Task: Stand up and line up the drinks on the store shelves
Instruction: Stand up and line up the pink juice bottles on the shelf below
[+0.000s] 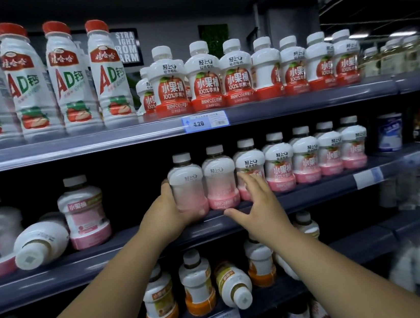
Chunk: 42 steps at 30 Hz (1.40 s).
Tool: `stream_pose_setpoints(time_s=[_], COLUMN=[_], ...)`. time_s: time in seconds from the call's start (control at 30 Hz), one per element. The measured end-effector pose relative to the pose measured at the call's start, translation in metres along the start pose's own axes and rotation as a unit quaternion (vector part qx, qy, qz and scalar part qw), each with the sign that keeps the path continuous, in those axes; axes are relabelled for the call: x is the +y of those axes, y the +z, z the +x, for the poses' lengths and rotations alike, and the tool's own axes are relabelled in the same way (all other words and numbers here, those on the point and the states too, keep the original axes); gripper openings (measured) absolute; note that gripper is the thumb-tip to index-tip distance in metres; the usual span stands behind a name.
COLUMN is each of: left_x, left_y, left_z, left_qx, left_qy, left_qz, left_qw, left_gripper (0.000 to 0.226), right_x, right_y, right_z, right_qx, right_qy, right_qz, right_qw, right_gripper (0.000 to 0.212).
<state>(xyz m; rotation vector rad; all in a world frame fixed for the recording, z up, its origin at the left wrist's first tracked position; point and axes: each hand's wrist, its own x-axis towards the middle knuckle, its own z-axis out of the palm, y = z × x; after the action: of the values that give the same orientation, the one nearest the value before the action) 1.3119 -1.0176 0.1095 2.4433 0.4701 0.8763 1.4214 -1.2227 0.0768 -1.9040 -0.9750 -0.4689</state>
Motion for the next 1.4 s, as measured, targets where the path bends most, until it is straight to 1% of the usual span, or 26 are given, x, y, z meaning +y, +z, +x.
stream_pose_setpoints(time_s=[0.07, 0.17, 0.27, 0.33, 0.5, 0.57, 0.7, 0.8, 0.87, 0.93, 1.0, 1.07, 1.17, 1.27, 1.37, 1.4], left_x=[-0.002, -0.004, -0.010, -0.014, -0.029, -0.040, -0.062, -0.081, -0.099, -0.117, -0.130, -0.142, -0.160, -0.174, -0.175, -0.171], left_y=[-0.004, -0.012, -0.024, -0.035, -0.075, -0.090, -0.116, -0.141, -0.158, -0.171, -0.181, -0.185, -0.184, -0.184, -0.182, -0.182], left_z=[-0.008, -0.026, -0.048, -0.064, -0.101, -0.118, -0.140, -0.143, -0.139, -0.131, -0.124, -0.116, -0.104, -0.094, -0.091, -0.090], left_qx=[0.014, 0.029, 0.038, 0.056, 0.097, 0.121, 0.140, 0.164, 0.181, 0.181, 0.172, 0.166, 0.144, 0.136, 0.158, 0.167], left_qy=[0.032, 0.074, 0.096, 0.083, 0.037, 0.022, -0.004, 0.009, 0.025, 0.045, 0.067, 0.088, 0.119, 0.140, 0.165, 0.166], left_qz=[0.011, 0.040, 0.119, 0.157, 0.184, 0.189, 0.192, 0.220, 0.251, 0.288, 0.293, 0.274, 0.225, 0.212, 0.218, 0.209], left_qw=[0.999, 0.996, 0.988, 0.982, 0.977, 0.974, 0.971, 0.962, 0.951, 0.939, 0.938, 0.943, 0.956, 0.958, 0.949, 0.949], left_gripper=[0.094, 0.098, 0.090, 0.085, 0.075, 0.070, 0.066, 0.064, 0.062, 0.064, 0.066, 0.068, 0.059, 0.048, 0.040, 0.041], right_x=[-0.003, -0.013, -0.033, -0.048, -0.080, -0.095, -0.128, -0.154, -0.170, -0.186, -0.200, -0.211, -0.220, -0.220, -0.217, -0.216], right_y=[0.003, 0.011, 0.024, 0.034, 0.067, 0.081, 0.108, 0.130, 0.147, 0.161, 0.179, 0.194, 0.209, 0.215, 0.213, 0.210], right_z=[-0.006, -0.014, -0.016, -0.015, -0.015, -0.018, -0.022, -0.016, -0.007, 0.002, 0.012, 0.023, 0.035, 0.041, 0.043, 0.042], right_qx=[0.006, -0.009, -0.035, -0.051, -0.100, -0.113, -0.134, -0.142, -0.133, -0.118, -0.085, -0.049, -0.055, -0.091, -0.093, -0.089], right_qy=[-0.001, -0.021, -0.054, -0.084, -0.136, -0.142, -0.155, -0.168, -0.174, -0.163, -0.141, -0.105, -0.038, 0.006, 0.009, 0.007], right_qz=[-0.002, -0.009, 0.000, 0.009, 0.053, 0.057, 0.073, 0.078, 0.075, 0.082, 0.087, 0.083, 0.074, 0.044, 0.032, 0.035], right_qw=[1.000, 1.000, 0.998, 0.995, 0.984, 0.982, 0.976, 0.972, 0.973, 0.976, 0.983, 0.990, 0.995, 0.995, 0.995, 0.995], right_gripper=[0.080, 0.074, 0.067, 0.065, 0.058, 0.058, 0.058, 0.059, 0.061, 0.066, 0.074, 0.085, 0.098, 0.096, 0.093, 0.092])
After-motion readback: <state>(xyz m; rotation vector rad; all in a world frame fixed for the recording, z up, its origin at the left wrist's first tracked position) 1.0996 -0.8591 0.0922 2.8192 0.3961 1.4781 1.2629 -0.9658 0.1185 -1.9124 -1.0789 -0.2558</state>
